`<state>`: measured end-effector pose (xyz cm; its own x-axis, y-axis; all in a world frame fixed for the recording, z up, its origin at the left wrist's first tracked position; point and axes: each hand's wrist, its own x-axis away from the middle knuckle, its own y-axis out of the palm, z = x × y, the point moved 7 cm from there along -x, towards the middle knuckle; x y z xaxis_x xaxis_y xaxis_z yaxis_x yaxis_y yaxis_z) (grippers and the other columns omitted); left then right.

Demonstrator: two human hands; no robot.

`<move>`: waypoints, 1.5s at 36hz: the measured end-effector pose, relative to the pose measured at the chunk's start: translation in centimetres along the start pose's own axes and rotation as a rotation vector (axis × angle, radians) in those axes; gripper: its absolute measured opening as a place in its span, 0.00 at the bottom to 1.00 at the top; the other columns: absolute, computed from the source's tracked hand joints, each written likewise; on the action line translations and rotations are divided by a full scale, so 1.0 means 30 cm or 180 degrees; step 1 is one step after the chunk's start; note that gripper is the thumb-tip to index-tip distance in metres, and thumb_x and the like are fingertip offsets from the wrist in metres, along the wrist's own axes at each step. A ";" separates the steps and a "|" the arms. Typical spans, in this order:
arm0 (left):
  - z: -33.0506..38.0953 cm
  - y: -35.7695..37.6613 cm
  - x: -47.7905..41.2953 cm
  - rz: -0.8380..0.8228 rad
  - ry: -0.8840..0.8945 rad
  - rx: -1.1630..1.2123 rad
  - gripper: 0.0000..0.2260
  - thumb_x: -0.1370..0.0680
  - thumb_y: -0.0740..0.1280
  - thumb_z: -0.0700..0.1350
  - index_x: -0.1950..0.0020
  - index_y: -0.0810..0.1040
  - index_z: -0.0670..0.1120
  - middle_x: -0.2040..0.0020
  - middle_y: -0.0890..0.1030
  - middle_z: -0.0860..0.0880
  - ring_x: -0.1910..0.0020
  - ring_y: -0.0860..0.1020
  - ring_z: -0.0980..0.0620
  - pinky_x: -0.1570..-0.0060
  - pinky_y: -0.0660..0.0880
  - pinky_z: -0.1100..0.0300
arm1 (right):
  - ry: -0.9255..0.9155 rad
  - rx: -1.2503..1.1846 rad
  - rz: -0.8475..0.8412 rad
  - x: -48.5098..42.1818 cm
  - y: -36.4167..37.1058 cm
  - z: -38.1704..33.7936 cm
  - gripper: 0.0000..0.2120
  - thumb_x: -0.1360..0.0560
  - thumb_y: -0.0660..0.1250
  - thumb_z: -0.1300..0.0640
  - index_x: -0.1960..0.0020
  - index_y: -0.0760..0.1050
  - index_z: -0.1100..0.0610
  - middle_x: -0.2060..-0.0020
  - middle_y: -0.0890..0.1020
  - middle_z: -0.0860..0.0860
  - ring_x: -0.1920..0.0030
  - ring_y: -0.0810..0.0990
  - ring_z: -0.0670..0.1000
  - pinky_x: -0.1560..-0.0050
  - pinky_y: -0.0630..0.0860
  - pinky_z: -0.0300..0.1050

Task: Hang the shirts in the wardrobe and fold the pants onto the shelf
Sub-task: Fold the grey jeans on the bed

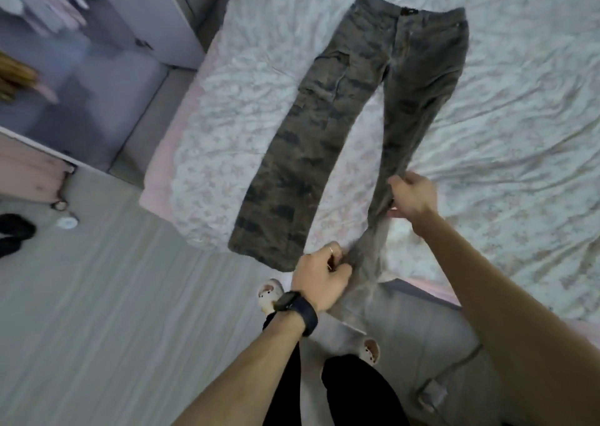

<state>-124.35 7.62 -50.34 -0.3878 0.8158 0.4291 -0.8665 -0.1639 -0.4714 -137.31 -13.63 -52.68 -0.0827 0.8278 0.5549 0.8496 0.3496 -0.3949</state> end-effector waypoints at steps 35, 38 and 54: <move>-1.096 -0.575 -0.602 -0.0481 -0.0881 -0.1394 0.08 0.19 0.63 0.47 0.57 0.70 0.56 0.56 0.72 0.56 0.57 0.74 0.51 0.61 0.69 0.58 | 0.1299 0.0649 0.0392 0.239 0.962 0.486 0.13 0.21 0.70 0.50 0.41 0.76 0.56 0.49 0.82 0.55 0.50 0.81 0.60 0.47 0.79 0.57; -1.098 -0.572 -0.601 -0.0723 -0.0784 -0.1154 0.08 0.20 0.66 0.45 0.58 0.71 0.53 0.61 0.75 0.55 0.62 0.74 0.54 0.69 0.65 0.71 | 0.1722 0.0101 -0.0198 0.258 1.018 0.565 0.27 0.21 0.70 0.50 0.26 0.67 0.59 0.37 0.75 0.55 0.43 0.78 0.58 0.47 0.74 0.52; -1.079 -0.597 -0.551 -0.1161 -0.0758 -0.0541 0.13 0.19 0.67 0.47 0.61 0.71 0.46 0.63 0.75 0.49 0.59 0.74 0.48 0.61 0.65 0.57 | 0.1443 -0.0964 -0.0065 0.353 1.005 0.655 0.03 0.21 0.70 0.60 0.48 0.79 0.57 0.49 0.85 0.57 0.50 0.84 0.57 0.44 0.81 0.54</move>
<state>-92.26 15.04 -73.93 -0.1458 0.6499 0.7459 -0.9036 0.2194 -0.3678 -122.80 14.30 -73.10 0.0752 0.5267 0.8467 0.9678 0.1661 -0.1893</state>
